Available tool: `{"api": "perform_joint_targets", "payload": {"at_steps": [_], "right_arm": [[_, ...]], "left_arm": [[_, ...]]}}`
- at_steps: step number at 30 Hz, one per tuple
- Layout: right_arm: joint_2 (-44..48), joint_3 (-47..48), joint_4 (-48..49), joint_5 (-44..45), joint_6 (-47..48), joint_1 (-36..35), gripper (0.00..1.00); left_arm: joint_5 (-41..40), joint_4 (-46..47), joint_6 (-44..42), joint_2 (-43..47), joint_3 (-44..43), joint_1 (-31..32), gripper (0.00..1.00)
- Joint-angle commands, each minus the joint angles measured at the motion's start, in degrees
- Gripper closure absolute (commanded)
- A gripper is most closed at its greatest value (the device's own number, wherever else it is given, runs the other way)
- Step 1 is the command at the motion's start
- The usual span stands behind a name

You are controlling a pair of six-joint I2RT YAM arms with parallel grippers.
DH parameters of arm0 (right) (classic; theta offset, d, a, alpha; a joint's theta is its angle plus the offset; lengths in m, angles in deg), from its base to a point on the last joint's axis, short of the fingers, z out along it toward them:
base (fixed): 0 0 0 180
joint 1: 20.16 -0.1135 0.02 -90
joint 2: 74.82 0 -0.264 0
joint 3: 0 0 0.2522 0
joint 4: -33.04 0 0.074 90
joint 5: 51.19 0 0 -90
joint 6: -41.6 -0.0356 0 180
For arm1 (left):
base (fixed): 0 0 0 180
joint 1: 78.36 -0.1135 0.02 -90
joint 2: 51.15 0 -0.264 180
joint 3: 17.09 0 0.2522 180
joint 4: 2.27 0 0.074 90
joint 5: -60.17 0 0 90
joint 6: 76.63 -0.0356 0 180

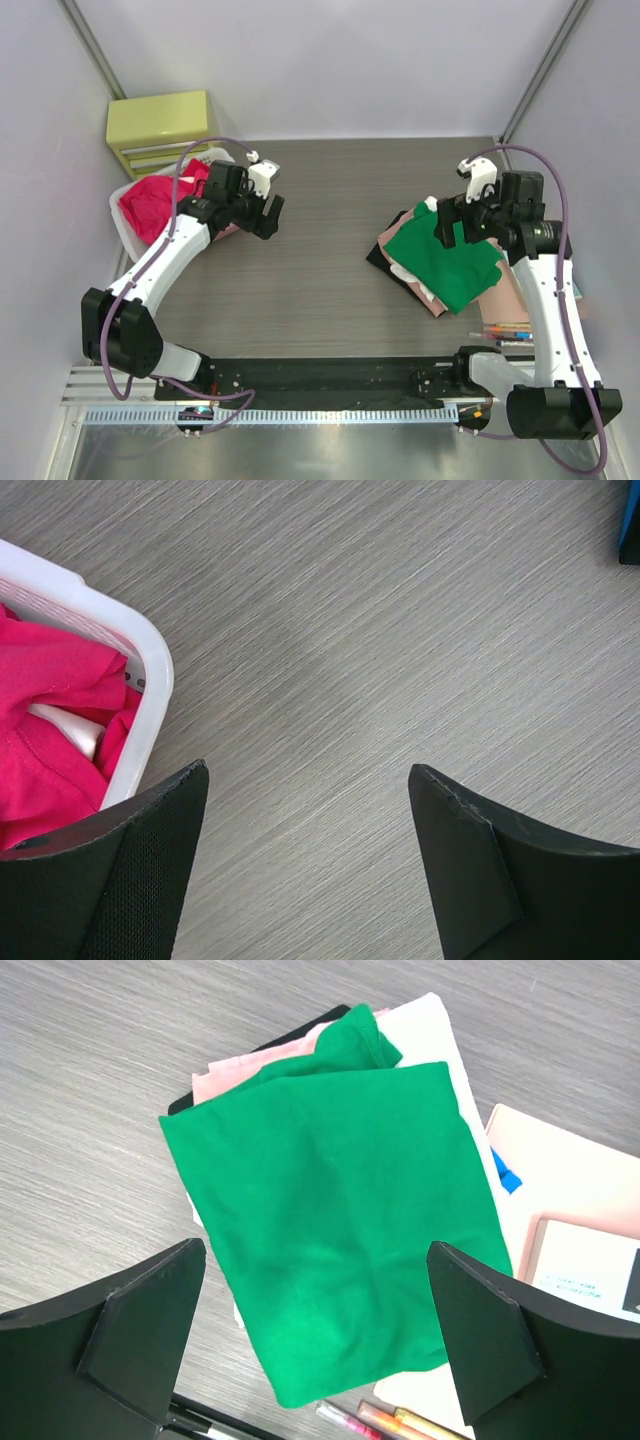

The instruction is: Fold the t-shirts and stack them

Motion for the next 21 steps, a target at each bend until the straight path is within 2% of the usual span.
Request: {"api": "perform_joint_targets", "payload": {"at_steps": [1,4,9,16,17,18,19,21], "right_arm": [[-1.17,-3.11,-0.57,0.38,-0.99,-0.24,0.01],[-2.57,-8.03,3.38,1.6,-0.82,-0.24,0.01],[-11.0,-13.66,9.98,1.35,-1.08,-0.24,0.01],[-18.48,-14.11,13.94,0.55,-2.84,-0.42,0.03],[-18.75,-13.93,13.86,0.47,-2.66,-0.42,0.11],[-19.18,-13.85,13.77,0.38,-2.57,-0.5,0.24],[-19.01,-13.24,12.64,0.81,-2.31,-0.68,0.17],[-17.7,-13.49,12.36,0.56,-2.22,-0.68,0.14]], "left_arm": [[0.34,2.37,-0.82,1.97,0.2,-0.11,0.18],[-0.1,2.45,-0.91,2.24,0.37,-0.19,0.18],[-0.02,2.45,-1.18,2.5,0.81,-0.11,0.18],[0.07,2.45,-1.61,3.2,1.51,-0.11,0.18],[0.07,2.45,-1.61,3.2,1.6,-0.11,0.18],[0.16,2.54,-1.61,3.12,1.6,-0.19,0.18],[0.16,2.63,-1.7,2.94,1.52,-0.11,0.18],[0.25,2.63,-1.62,2.85,1.51,-0.11,0.18]]}}
